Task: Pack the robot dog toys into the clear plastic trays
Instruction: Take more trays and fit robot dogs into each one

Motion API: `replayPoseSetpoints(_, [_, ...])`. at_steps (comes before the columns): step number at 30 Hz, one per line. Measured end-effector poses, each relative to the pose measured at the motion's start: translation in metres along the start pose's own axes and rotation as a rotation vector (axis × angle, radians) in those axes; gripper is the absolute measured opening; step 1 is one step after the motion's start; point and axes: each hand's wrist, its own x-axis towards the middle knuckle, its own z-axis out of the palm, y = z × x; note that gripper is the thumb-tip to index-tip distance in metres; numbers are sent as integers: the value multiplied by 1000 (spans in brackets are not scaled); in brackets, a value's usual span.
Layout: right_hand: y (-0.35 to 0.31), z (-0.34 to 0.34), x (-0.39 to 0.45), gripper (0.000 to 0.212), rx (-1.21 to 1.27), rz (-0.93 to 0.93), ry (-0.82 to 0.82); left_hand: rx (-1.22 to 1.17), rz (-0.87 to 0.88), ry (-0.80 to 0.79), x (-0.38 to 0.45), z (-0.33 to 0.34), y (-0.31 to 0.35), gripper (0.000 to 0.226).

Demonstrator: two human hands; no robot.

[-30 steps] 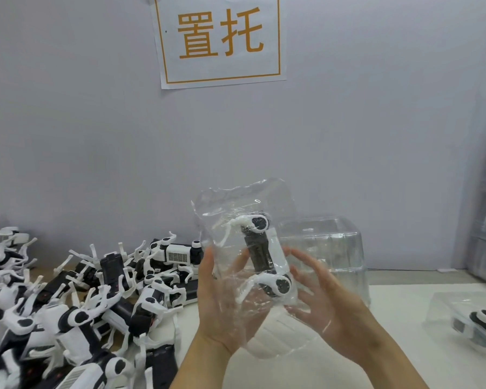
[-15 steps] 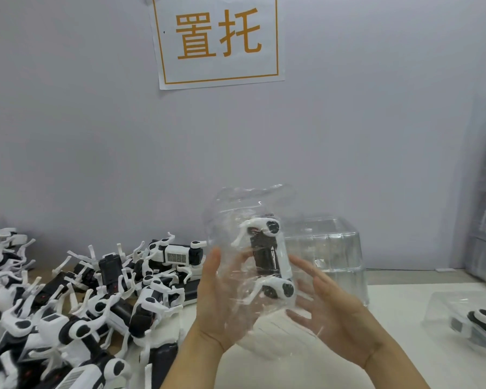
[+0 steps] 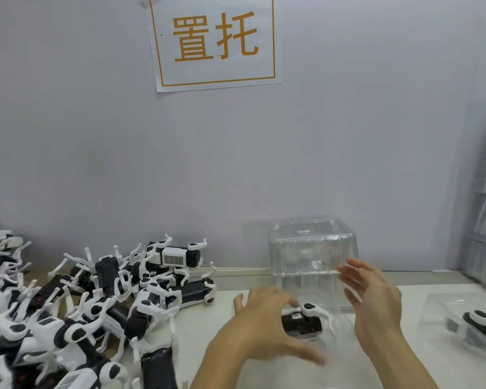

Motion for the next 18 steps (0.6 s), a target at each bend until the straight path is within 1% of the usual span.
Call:
replayPoseSetpoints(1, [0,1,-1,31,-77,-55,36,-76,-6,16,1,0,0,79])
replayPoseSetpoints(2, [-1,3,-3,32,-150,-116,60,-113,-30,84,2,-1,0,73])
replayPoseSetpoints(3, [-2,5,-5,33,-222,-183,75,-104,-76,199,4,-3,-1,64])
replayPoseSetpoints(5, [-8,11,-8,34,-362,-336,63,-5,-237,441,5,-9,-7,40])
replayPoseSetpoints(6, [-11,16,-11,34,-413,-405,30,24,-350,498,4,-12,-11,35])
replayPoseSetpoints(7, [-14,22,-14,34,-448,-457,-21,42,-444,489,3,-14,-16,35])
replayPoseSetpoints(8, [-17,29,-18,34,-476,-488,-87,37,-492,431,3,-15,-20,37])
replayPoseSetpoints(9, [-18,37,-24,34,-502,-500,-161,-23,-498,379,3,-15,-23,39])
replayPoseSetpoints(11, [-15,54,-39,34,-547,-504,-305,-286,-461,355,2,-13,-26,35])
replayPoseSetpoints(13, [-10,68,-54,32,-595,-509,-396,-653,-404,340,5,-11,-24,31])
replayPoseSetpoints(15, [-4,75,-65,28,-658,-500,-434,-987,-310,218,6,-11,-20,30])
replayPoseSetpoints(16, [-1,75,-66,26,-696,-481,-439,-1068,-273,169,6,-11,-18,30])
replayPoseSetpoints(17, [2,75,-66,24,-749,-455,-438,-1080,-258,160,7,-11,-18,31])
replayPoseSetpoints(18, [4,73,-65,22,-820,-425,-435,-1053,-267,190,7,-11,-19,31])
